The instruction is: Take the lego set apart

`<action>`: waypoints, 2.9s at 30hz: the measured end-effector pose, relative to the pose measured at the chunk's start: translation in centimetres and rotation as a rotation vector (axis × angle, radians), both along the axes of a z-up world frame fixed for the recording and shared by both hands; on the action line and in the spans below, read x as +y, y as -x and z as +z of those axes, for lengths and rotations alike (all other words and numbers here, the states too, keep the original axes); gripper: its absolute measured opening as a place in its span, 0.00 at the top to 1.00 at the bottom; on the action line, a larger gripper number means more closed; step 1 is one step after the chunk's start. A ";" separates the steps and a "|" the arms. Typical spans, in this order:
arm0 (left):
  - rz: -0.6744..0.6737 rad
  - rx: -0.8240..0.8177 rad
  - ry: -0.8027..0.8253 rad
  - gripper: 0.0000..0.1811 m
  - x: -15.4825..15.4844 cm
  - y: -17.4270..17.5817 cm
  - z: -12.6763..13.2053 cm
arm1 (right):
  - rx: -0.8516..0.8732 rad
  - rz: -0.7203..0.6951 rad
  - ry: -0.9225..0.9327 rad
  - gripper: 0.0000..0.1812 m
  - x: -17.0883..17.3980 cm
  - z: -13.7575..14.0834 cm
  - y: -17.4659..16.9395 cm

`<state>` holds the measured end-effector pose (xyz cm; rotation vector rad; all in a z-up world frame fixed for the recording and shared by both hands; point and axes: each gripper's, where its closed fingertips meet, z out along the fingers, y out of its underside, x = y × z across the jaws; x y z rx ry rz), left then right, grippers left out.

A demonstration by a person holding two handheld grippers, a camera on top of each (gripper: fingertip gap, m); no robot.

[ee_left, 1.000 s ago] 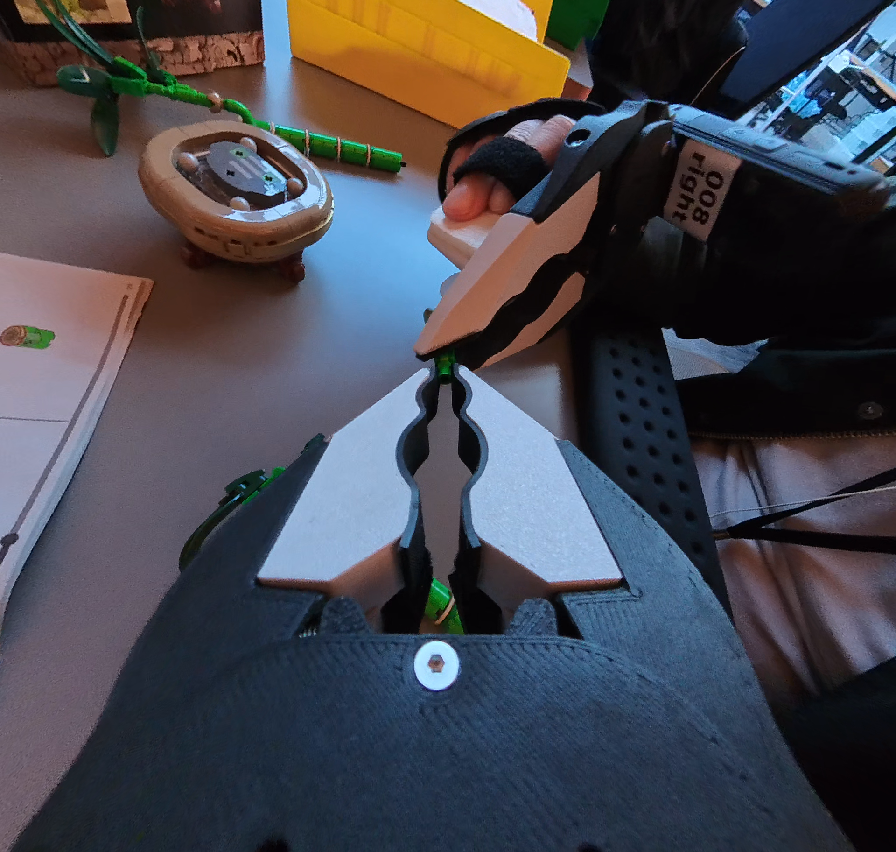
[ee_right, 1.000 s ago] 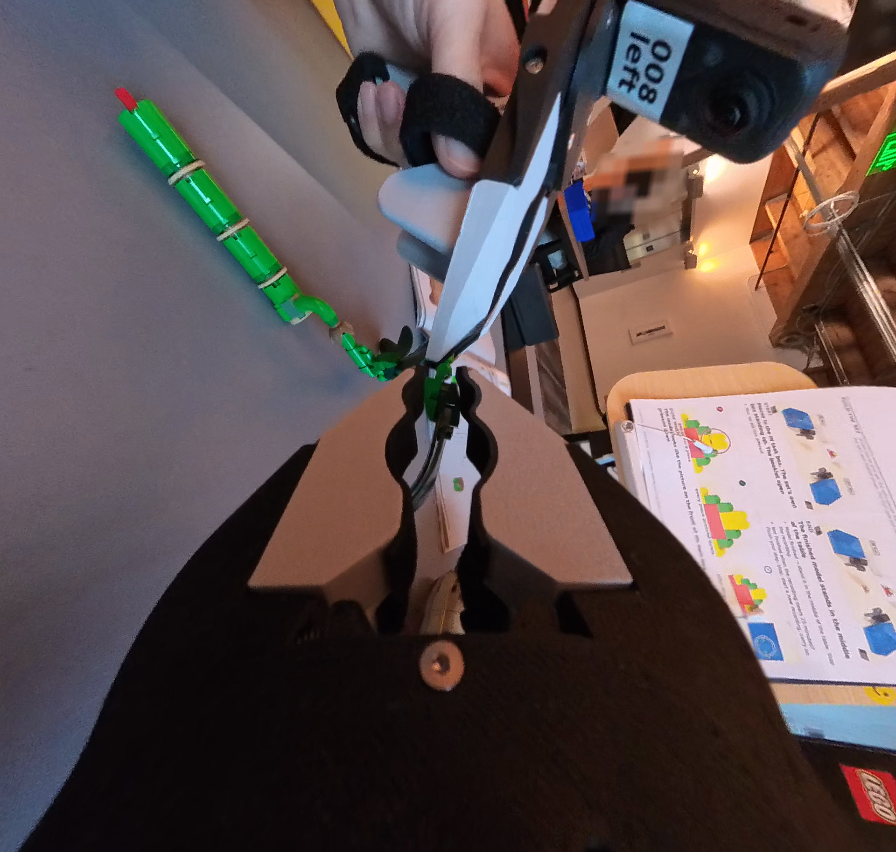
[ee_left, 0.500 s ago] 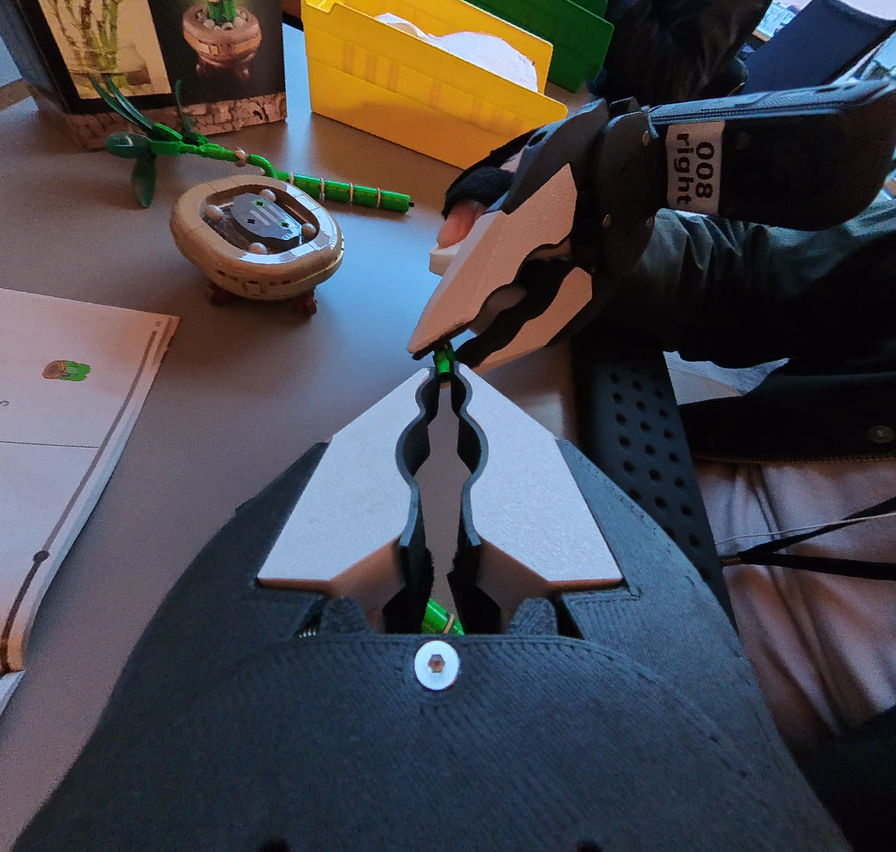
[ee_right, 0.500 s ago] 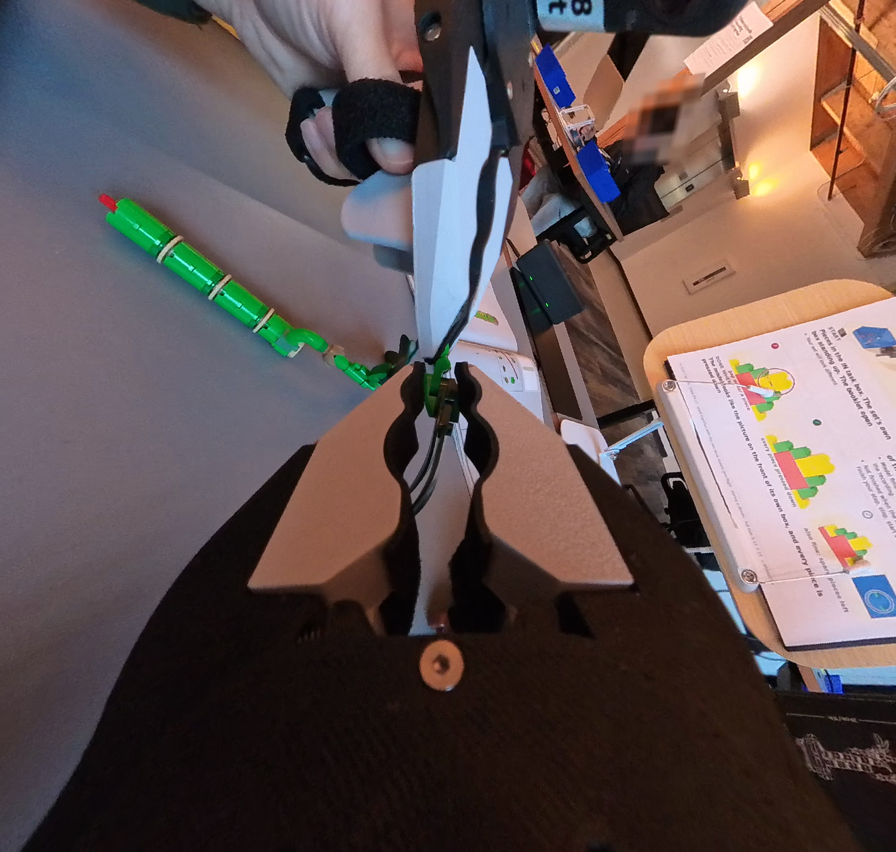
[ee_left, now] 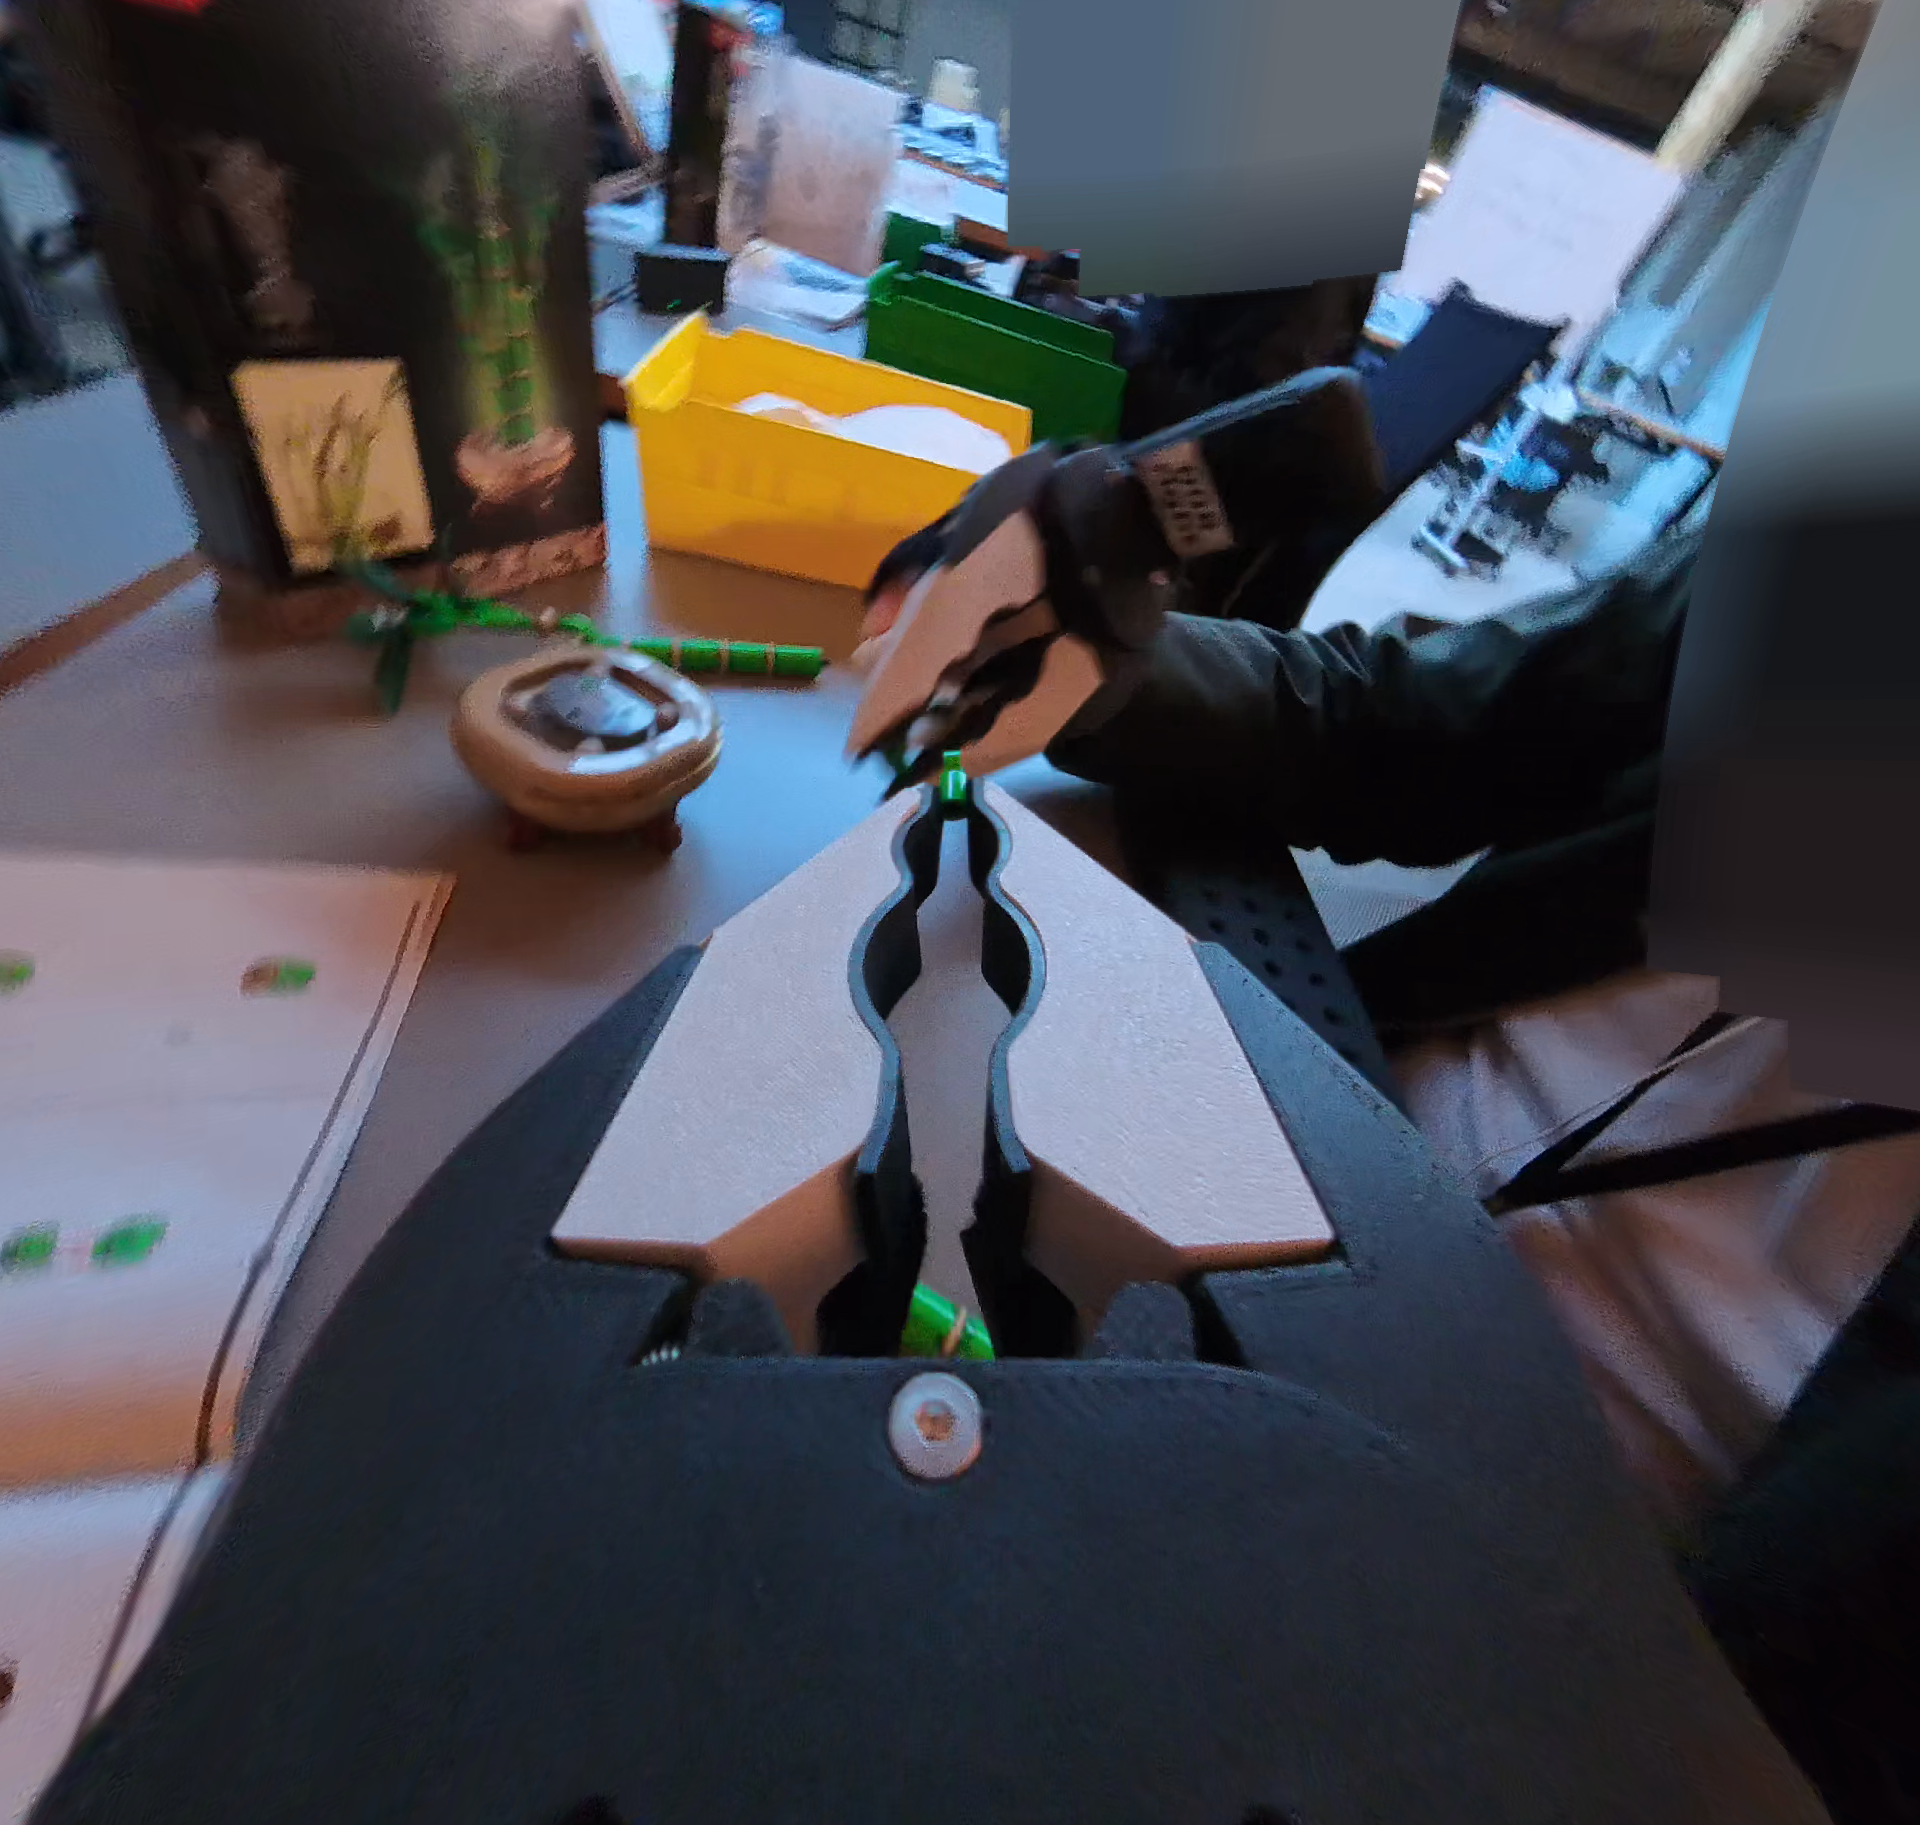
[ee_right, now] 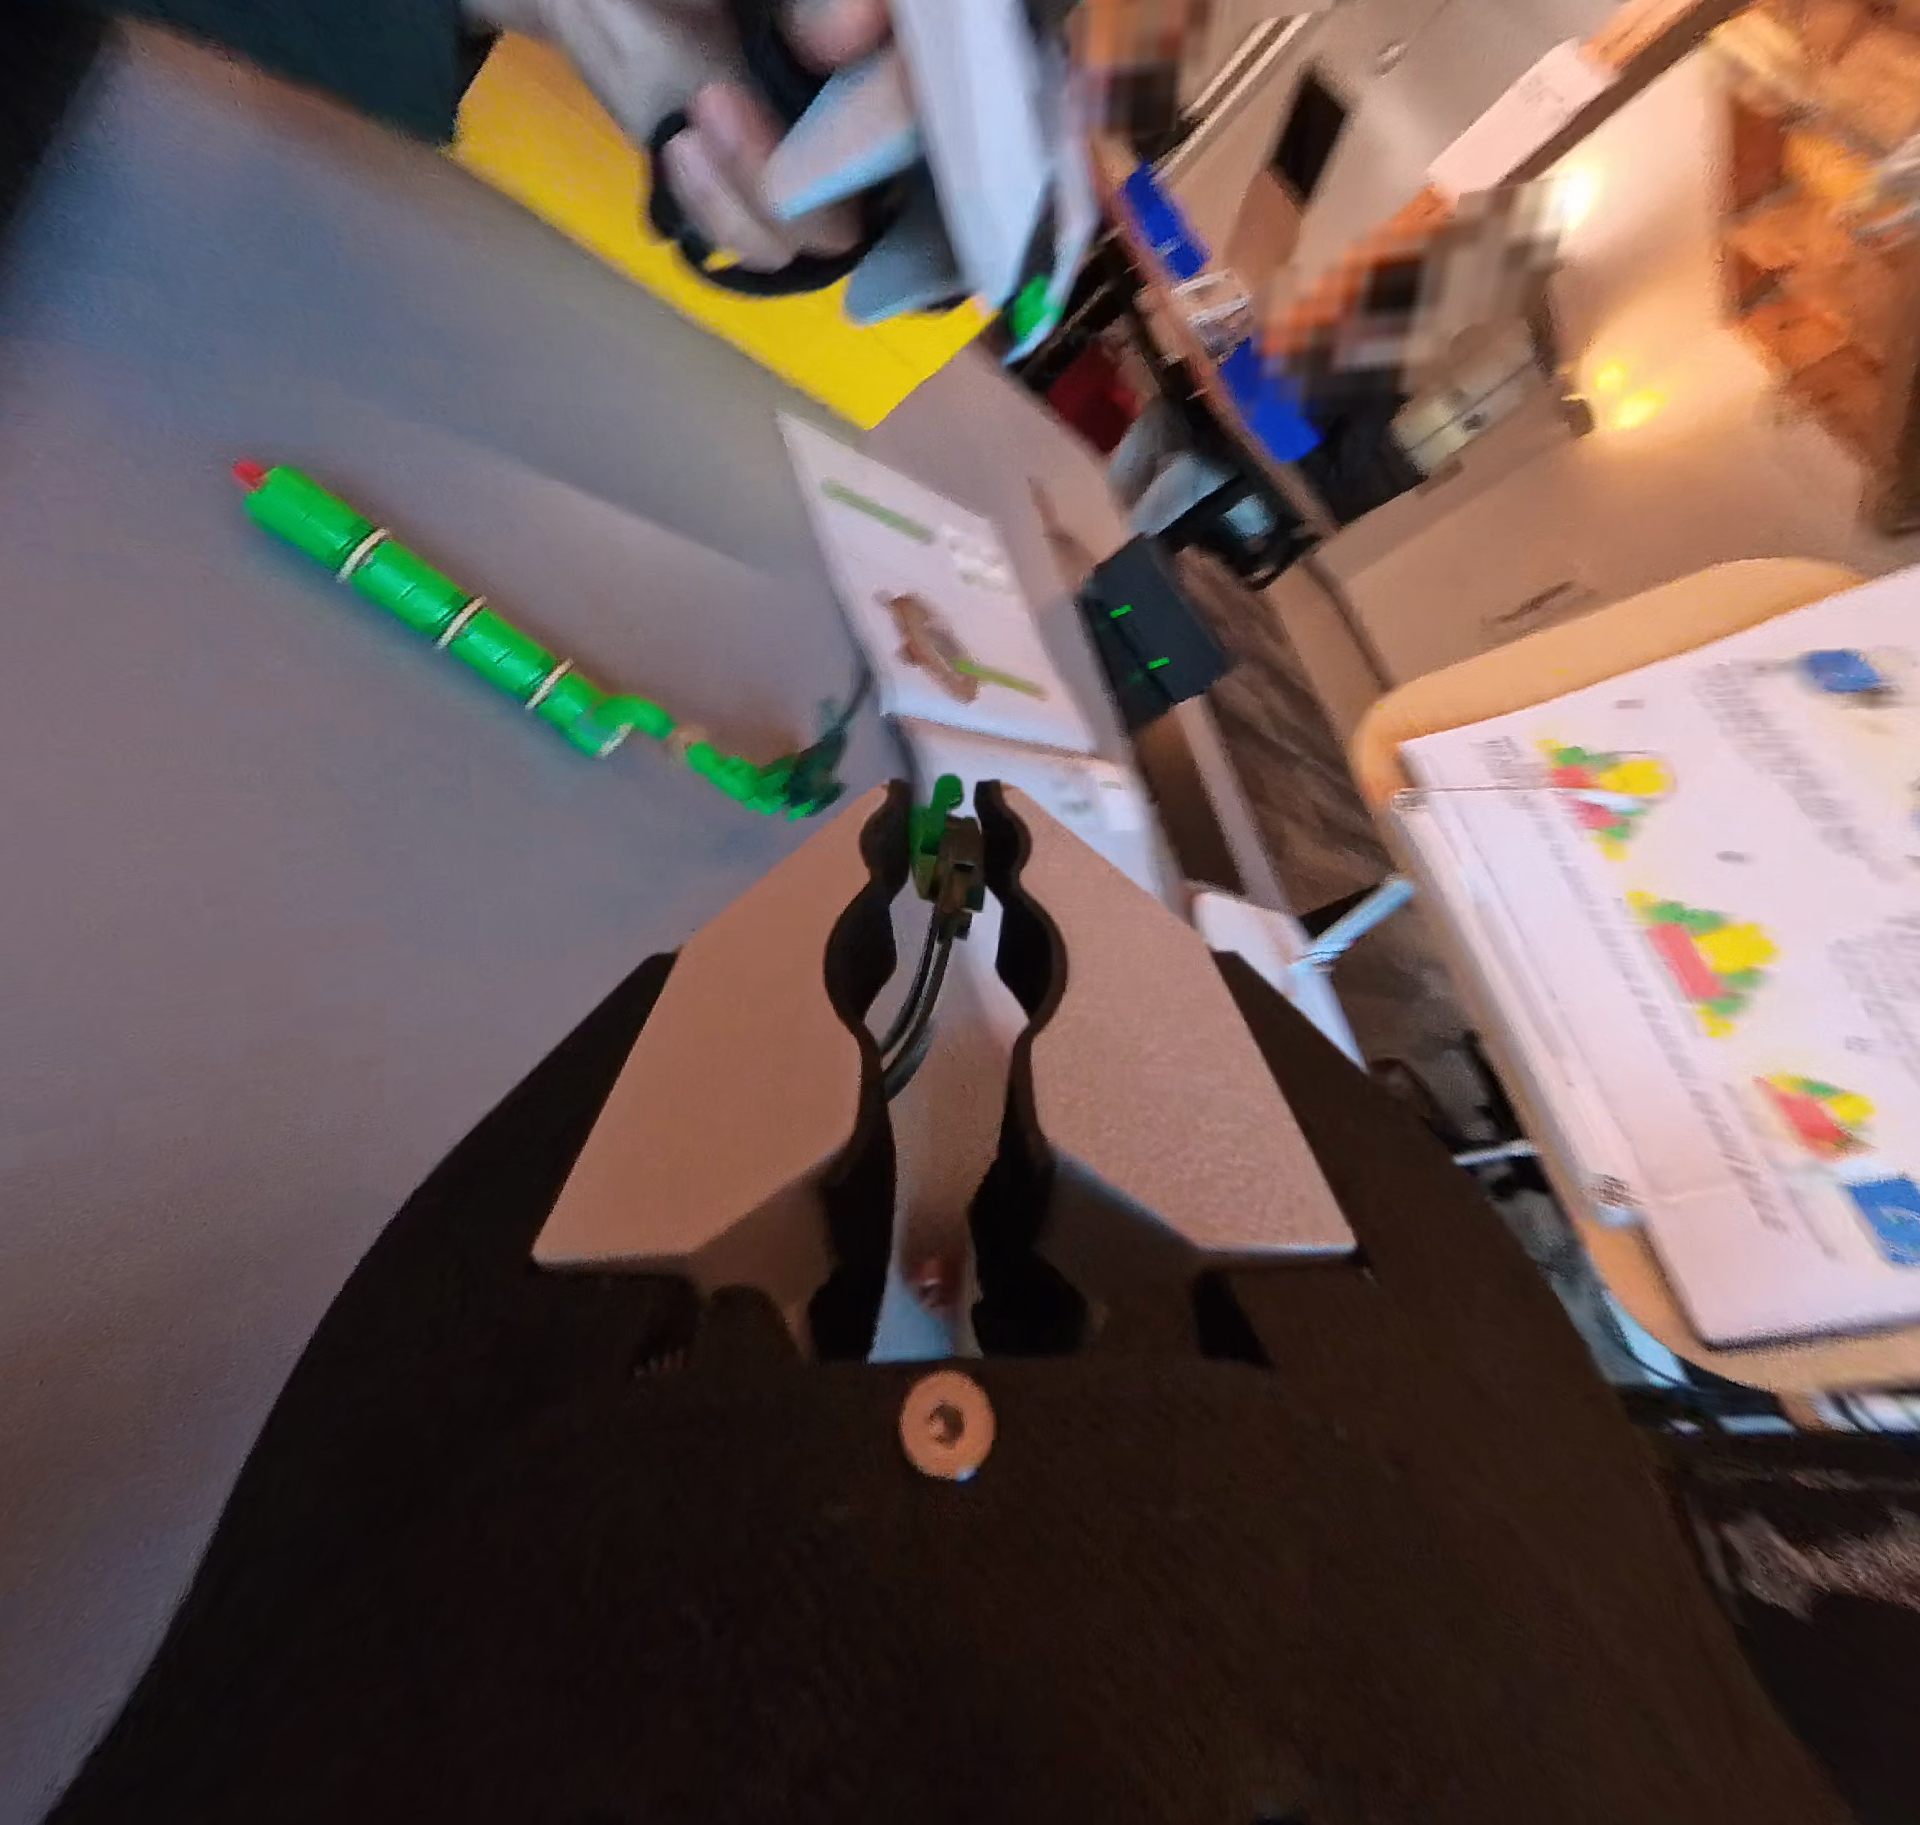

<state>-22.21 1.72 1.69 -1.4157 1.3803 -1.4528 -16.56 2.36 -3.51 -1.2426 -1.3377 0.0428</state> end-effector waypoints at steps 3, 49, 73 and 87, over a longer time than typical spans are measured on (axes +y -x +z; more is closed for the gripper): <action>-0.051 -0.020 -0.082 0.99 -1.7 -1.3 -0.5 | -0.135 0.057 0.133 0.93 -0.5 -4.5 0.4; 1.348 1.070 0.224 0.99 11.8 35.0 -5.3 | -0.344 -0.003 0.241 0.93 0.8 -9.9 -1.2; 0.077 0.223 0.185 0.89 2.6 -1.6 1.5 | -0.071 -0.117 -0.229 0.93 1.9 -0.2 -2.0; 0.008 0.192 0.087 0.88 0.4 -8.2 -5.2 | -0.053 -0.071 -0.248 0.93 1.2 0.2 -1.1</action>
